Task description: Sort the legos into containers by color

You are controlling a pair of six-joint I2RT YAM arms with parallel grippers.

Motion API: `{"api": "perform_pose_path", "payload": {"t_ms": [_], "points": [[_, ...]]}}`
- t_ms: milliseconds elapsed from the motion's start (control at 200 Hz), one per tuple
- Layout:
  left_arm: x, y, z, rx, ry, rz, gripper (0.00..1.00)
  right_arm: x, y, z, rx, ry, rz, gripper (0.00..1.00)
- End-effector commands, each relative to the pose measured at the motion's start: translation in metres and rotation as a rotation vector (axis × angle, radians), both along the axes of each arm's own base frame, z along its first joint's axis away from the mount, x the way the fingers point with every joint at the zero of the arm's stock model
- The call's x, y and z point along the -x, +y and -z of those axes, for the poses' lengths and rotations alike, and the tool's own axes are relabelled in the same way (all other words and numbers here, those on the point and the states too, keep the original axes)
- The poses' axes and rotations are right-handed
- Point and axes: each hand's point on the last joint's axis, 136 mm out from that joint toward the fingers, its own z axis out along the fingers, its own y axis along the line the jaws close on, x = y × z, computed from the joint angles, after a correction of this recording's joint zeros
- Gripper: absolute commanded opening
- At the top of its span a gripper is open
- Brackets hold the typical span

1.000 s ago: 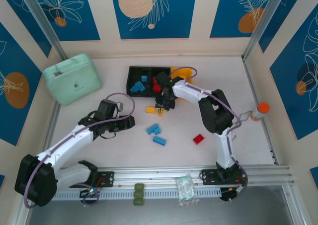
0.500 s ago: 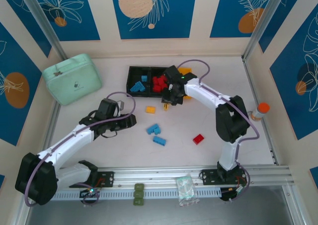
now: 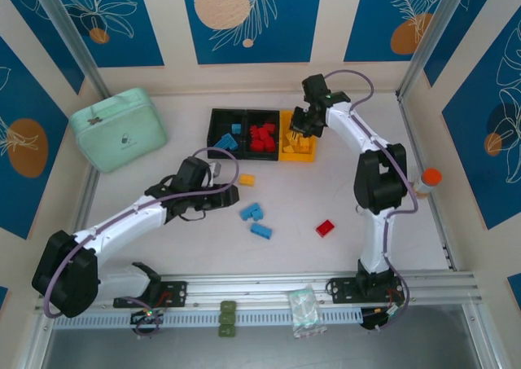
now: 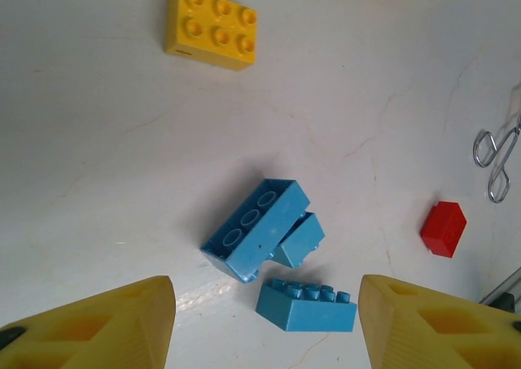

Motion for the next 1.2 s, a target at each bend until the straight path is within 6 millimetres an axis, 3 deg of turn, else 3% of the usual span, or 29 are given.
{"api": "perform_pose_path", "payload": {"t_ms": [0, 155, 295, 430, 505, 585, 740, 975, 1196], "points": [[-0.002, -0.004, -0.007, 0.002, -0.008, -0.005, 0.61, -0.020, 0.004, 0.007, -0.042, 0.021, -0.024, 0.18], [-0.001, -0.001, -0.003, -0.018, 0.002, -0.014, 0.61, -0.046, 0.006, 0.021, -0.087, 0.054, -0.008, 0.18], [-0.002, -0.002, 0.001, -0.029, 0.013, -0.011, 0.61, -0.056, 0.010, 0.024, -0.118, 0.058, 0.004, 0.18], [-0.005, -0.005, 0.003, -0.025, 0.018, -0.004, 0.61, -0.058, 0.015, 0.025, -0.142, 0.055, 0.000, 0.24], [-0.006, -0.008, 0.003, -0.025, 0.021, 0.004, 0.61, -0.056, 0.015, 0.023, -0.137, 0.059, 0.000, 0.34], [-0.007, -0.010, 0.003, -0.023, 0.020, 0.009, 0.61, -0.053, 0.015, 0.016, -0.129, 0.051, -0.005, 0.41], [-0.009, -0.012, 0.003, -0.019, 0.016, 0.014, 0.61, -0.045, 0.011, -0.007, -0.120, 0.012, -0.012, 0.42], [-0.008, -0.014, 0.002, -0.012, 0.013, 0.029, 0.61, -0.007, 0.006, -0.057, -0.153, -0.078, -0.027, 0.42], [-0.003, -0.019, 0.009, -0.035, 0.025, 0.072, 0.63, 0.062, 0.004, -0.068, -0.192, -0.095, -0.085, 0.43]]}}
